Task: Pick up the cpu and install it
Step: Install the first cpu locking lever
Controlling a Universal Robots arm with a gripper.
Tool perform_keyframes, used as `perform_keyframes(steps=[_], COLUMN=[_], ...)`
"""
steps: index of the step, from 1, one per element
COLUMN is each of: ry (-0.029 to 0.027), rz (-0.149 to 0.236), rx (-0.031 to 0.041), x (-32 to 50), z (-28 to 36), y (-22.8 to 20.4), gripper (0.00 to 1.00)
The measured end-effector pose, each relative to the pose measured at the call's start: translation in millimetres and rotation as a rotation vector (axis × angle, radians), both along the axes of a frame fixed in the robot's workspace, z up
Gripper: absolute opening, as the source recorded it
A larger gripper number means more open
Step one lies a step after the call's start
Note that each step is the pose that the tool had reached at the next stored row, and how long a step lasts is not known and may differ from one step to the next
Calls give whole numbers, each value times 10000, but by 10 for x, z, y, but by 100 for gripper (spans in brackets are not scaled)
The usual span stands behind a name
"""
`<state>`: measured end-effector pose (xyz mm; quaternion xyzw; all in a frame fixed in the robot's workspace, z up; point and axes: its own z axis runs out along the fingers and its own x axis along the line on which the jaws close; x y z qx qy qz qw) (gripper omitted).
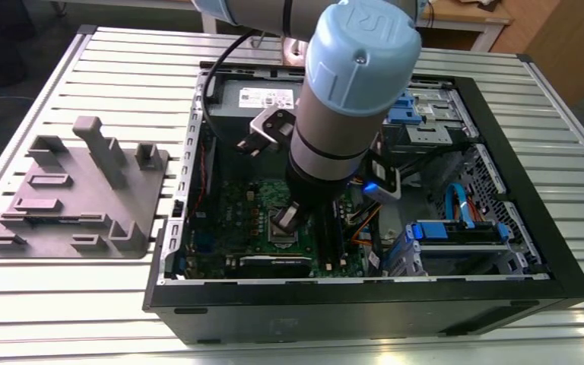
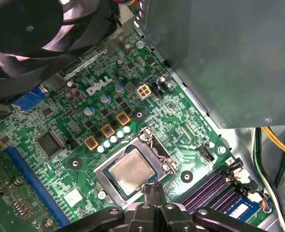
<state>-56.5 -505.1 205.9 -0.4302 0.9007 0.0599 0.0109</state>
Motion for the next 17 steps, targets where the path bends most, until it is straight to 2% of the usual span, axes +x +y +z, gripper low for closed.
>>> perform_keyframes(steps=[9,13,17], ry=[0,0,0], rz=[-569,-613,-1068], rx=[-44,-49,-100], x=[-1,-1,-1], z=[-49,-51,-56], y=[-13,-14,-14], gripper=[10,10,10])
